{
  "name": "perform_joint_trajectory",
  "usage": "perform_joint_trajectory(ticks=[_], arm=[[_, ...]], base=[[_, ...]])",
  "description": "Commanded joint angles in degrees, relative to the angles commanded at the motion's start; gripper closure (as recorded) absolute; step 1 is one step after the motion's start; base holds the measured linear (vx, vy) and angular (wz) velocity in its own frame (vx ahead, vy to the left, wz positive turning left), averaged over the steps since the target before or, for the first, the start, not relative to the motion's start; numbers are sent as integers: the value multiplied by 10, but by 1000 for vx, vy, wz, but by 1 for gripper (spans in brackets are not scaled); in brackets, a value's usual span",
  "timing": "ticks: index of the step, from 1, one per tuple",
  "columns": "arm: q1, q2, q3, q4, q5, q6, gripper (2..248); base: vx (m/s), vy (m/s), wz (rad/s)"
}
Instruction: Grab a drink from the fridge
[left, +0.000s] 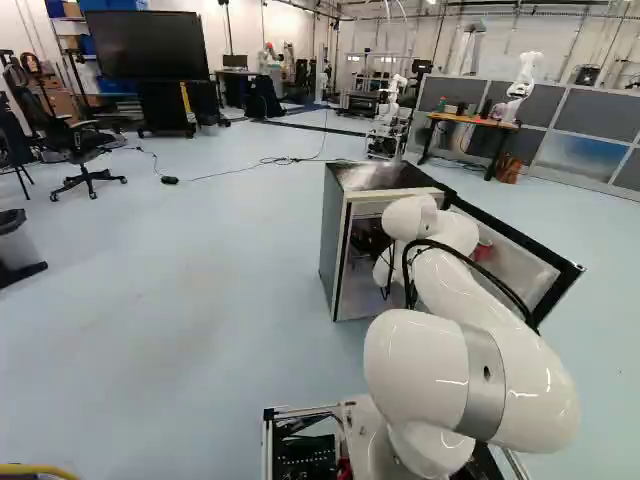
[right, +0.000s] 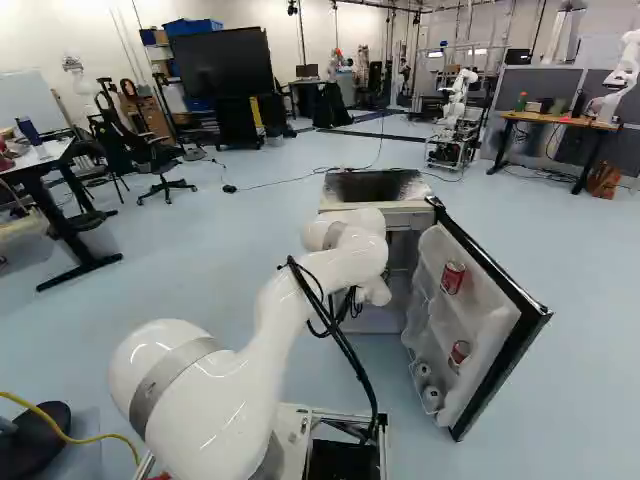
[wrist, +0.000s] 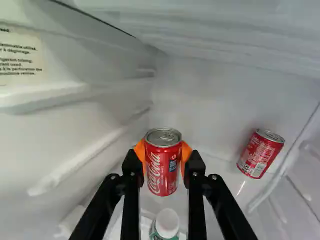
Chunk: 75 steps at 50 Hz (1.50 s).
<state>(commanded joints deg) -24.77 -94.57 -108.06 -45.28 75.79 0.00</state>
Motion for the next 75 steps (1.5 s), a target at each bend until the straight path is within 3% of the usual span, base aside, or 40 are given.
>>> perform_joint_trajectory(ticks=[1,22,75], arm=[[0,0,0,0,0,0,160],[-1,36,39,0,0,0,160],[-32,178,293,0,0,0,160]], base=[[0,0,0],[0,0,0],[0,0,0]])
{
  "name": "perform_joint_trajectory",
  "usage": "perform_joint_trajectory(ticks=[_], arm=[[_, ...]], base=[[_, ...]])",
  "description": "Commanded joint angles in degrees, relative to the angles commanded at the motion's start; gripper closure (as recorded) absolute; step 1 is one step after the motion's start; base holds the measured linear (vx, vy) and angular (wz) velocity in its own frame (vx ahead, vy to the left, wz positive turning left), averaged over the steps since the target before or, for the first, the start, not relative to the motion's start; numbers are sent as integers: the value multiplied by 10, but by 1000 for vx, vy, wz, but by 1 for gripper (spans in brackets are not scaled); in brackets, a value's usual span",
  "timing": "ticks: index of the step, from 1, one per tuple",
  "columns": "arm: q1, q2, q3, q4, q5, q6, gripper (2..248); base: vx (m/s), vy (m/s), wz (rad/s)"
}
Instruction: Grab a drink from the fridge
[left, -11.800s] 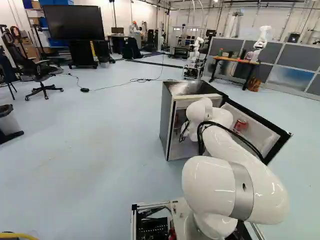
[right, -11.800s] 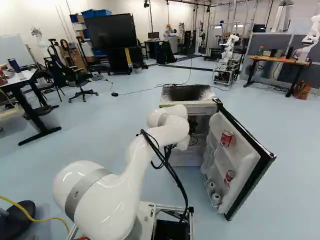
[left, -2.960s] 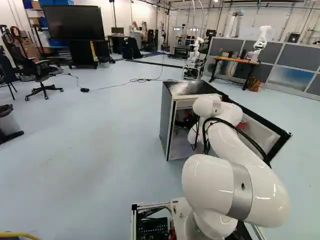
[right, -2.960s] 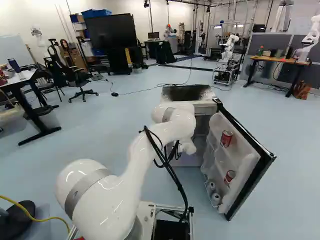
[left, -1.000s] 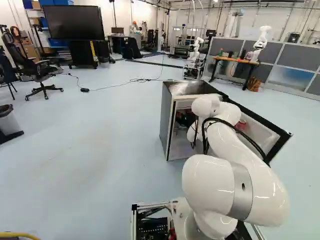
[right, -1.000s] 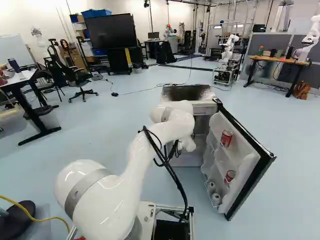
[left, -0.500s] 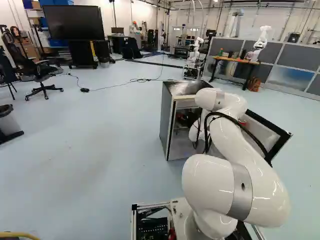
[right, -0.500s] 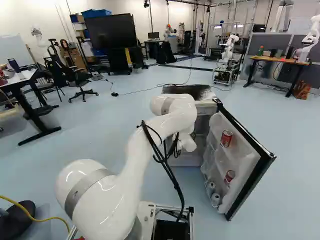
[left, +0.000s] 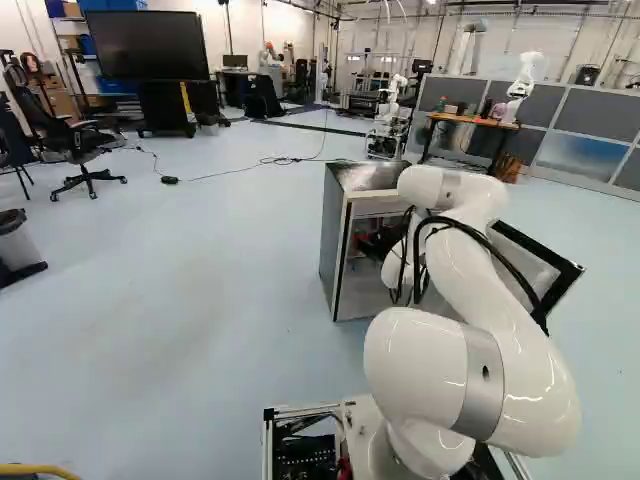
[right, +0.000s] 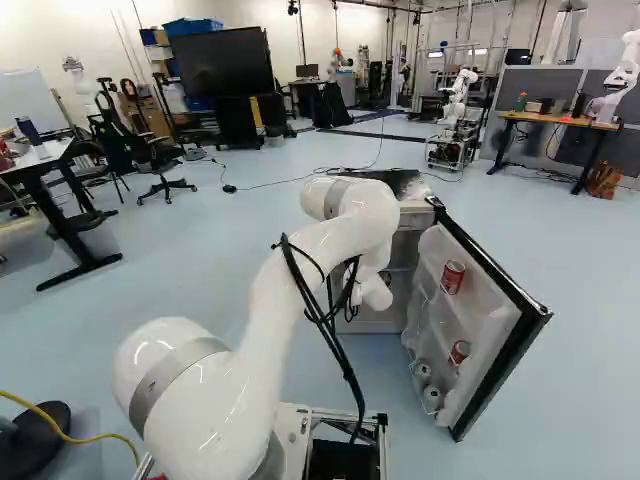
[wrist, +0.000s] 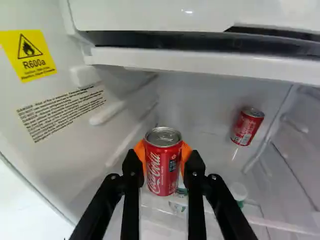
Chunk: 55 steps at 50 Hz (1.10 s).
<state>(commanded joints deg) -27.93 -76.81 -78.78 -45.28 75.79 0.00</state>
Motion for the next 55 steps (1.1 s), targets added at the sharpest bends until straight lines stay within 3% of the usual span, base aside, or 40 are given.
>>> perform_joint_trajectory(ticks=[27,55], arm=[[-21,53,107,0,0,0,160],[-49,148,238,0,0,0,160]], base=[[0,0,0],[0,0,0]])
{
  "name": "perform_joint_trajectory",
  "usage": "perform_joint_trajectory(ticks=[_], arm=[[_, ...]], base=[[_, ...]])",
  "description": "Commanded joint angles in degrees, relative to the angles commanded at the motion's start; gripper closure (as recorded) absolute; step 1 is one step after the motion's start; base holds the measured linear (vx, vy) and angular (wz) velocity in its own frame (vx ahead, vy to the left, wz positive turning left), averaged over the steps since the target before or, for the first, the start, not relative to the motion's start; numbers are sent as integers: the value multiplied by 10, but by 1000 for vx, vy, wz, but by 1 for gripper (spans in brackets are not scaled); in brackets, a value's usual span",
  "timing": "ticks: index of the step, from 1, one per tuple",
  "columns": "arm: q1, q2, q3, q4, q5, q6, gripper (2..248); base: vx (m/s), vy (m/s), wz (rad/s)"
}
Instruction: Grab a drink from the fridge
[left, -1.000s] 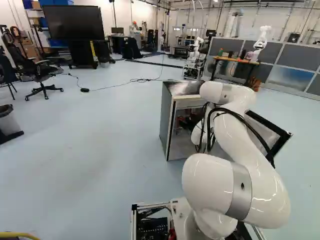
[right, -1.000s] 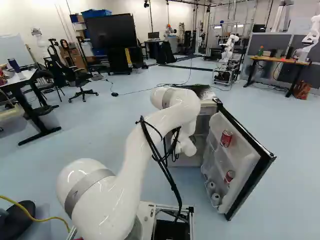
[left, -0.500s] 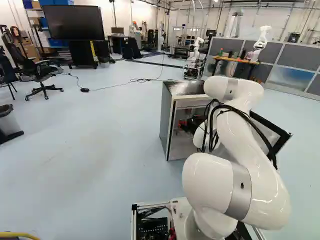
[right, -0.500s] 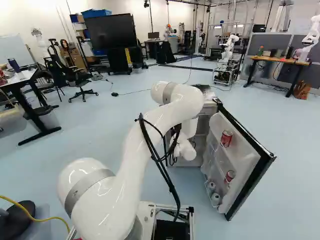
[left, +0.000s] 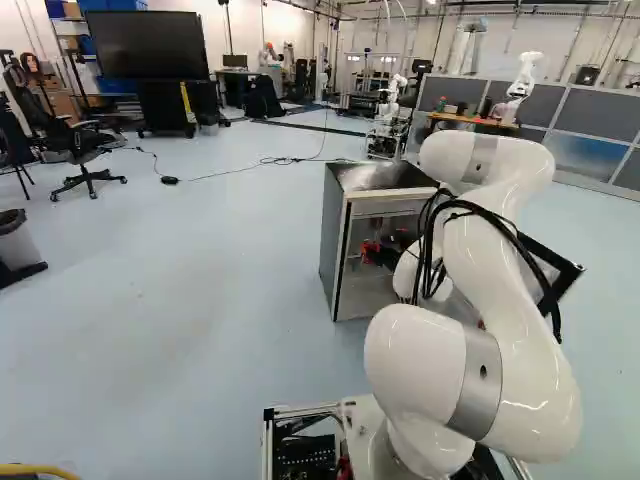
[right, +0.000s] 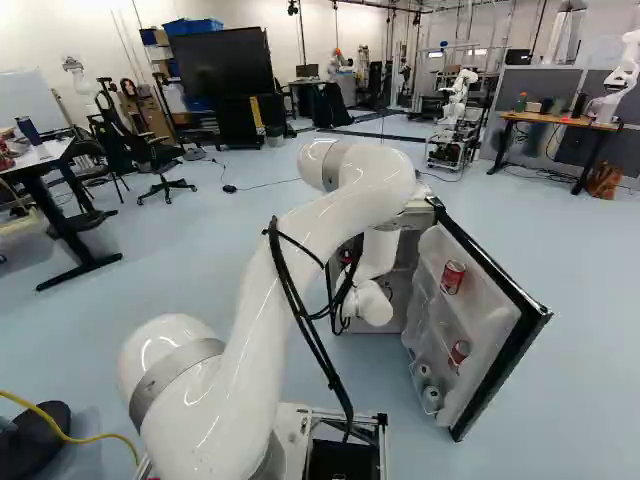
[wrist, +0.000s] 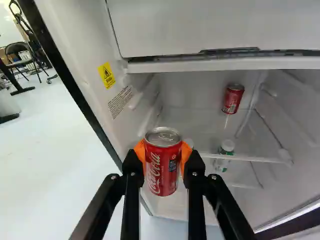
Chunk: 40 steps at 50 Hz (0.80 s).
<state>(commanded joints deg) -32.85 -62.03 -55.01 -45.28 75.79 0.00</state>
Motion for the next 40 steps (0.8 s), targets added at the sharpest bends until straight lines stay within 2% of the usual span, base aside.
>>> perform_joint_trajectory(ticks=[10,22,31,40], arm=[[-10,34,45,2,0,0,160],[-21,76,98,31,0,0,160],[-23,109,137,55,0,0,160],[-21,141,176,64,0,0,160]], base=[[0,0,0],[0,0,0],[0,0,0],[0,0,0]])
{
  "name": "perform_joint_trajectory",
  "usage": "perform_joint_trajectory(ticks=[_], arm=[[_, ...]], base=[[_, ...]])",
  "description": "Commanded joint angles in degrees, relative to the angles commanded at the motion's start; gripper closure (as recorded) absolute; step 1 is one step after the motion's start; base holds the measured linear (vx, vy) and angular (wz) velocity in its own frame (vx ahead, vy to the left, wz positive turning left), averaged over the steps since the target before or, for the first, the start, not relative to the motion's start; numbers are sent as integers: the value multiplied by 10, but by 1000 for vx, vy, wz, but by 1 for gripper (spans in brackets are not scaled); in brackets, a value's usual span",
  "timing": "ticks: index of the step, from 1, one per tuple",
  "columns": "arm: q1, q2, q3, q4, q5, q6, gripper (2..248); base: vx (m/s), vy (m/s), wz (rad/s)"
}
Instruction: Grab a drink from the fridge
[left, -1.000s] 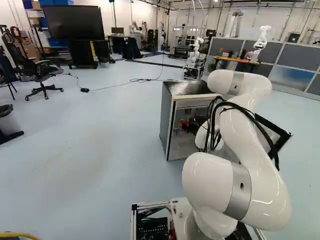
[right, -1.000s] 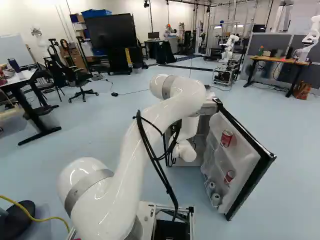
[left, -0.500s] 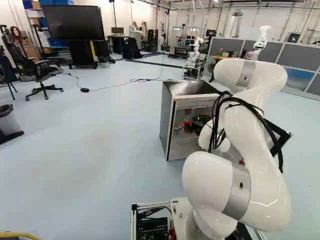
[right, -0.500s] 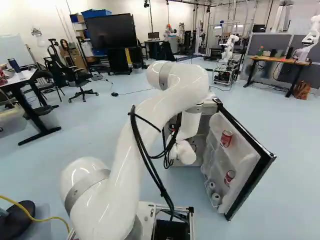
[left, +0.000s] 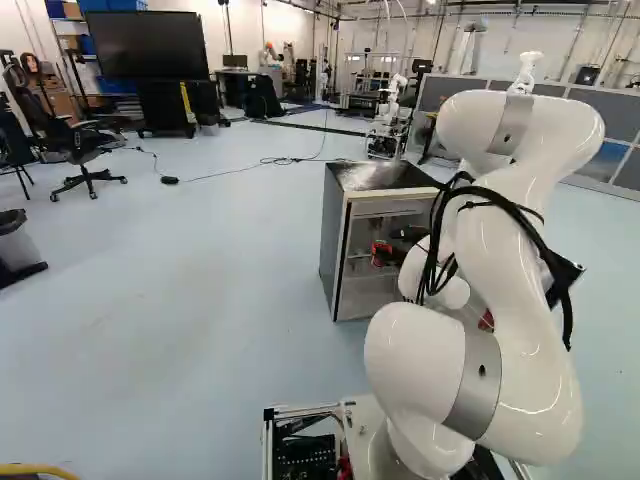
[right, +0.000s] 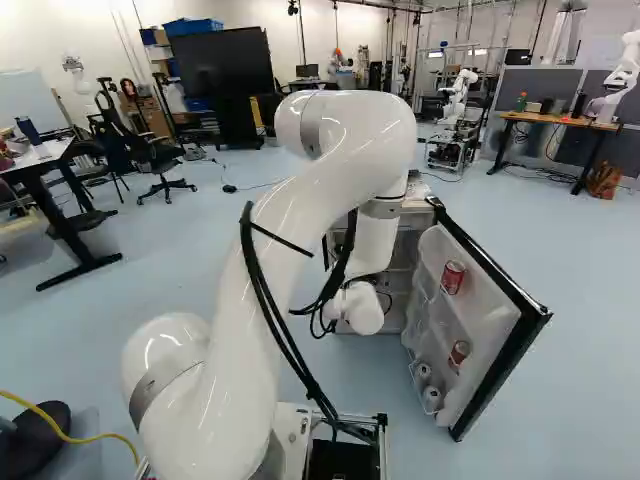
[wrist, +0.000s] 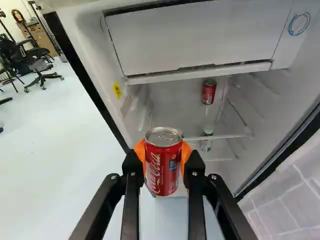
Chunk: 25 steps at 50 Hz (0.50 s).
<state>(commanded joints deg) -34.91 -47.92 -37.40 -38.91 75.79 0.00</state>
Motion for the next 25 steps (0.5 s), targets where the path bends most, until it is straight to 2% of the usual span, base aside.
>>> perform_joint_trajectory(ticks=[13,25], arm=[[4,39,39,1,0,0,160],[5,67,56,1,0,0,160]], base=[[0,0,0],[0,0,0]])
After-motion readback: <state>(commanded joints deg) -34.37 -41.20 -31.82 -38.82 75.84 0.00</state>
